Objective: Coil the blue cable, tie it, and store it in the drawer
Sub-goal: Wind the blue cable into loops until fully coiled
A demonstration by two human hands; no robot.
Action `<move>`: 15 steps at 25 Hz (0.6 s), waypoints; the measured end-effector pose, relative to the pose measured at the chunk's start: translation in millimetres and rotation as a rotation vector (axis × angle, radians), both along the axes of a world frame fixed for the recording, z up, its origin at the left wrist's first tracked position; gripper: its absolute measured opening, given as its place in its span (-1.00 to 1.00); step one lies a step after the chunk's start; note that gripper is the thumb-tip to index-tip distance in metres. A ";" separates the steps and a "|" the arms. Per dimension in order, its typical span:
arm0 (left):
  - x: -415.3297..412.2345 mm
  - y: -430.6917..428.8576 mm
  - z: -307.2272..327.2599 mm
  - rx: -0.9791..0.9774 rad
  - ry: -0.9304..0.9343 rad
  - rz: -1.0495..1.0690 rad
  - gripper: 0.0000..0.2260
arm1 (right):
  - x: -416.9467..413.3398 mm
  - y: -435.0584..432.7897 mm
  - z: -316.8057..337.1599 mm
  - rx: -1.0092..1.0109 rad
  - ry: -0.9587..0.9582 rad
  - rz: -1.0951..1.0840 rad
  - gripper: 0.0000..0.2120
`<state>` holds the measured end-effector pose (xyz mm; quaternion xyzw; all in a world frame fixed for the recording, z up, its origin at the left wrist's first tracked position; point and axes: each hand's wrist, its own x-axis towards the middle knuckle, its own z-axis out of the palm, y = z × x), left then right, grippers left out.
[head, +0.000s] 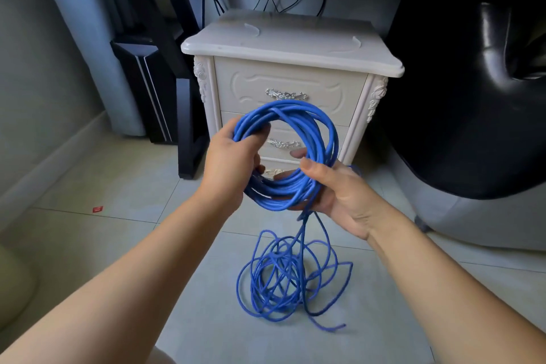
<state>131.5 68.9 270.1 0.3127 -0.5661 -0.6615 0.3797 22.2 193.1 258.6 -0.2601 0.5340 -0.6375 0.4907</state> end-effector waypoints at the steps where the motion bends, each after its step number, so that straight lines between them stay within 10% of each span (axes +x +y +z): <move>1: -1.0 2.4 -0.8 0.042 0.017 0.021 -0.86 | 4.3 -2.0 -1.2 -0.006 0.005 -0.011 -0.60; 8: -2.5 11.3 -3.5 0.013 -0.112 -0.245 -0.87 | -0.3 -12.8 1.7 -0.008 0.025 -0.437 -0.79; 15: 16.2 -4.8 -1.6 -0.507 -0.353 -0.474 -0.38 | 1.6 -9.8 4.2 0.251 0.879 -0.251 -0.64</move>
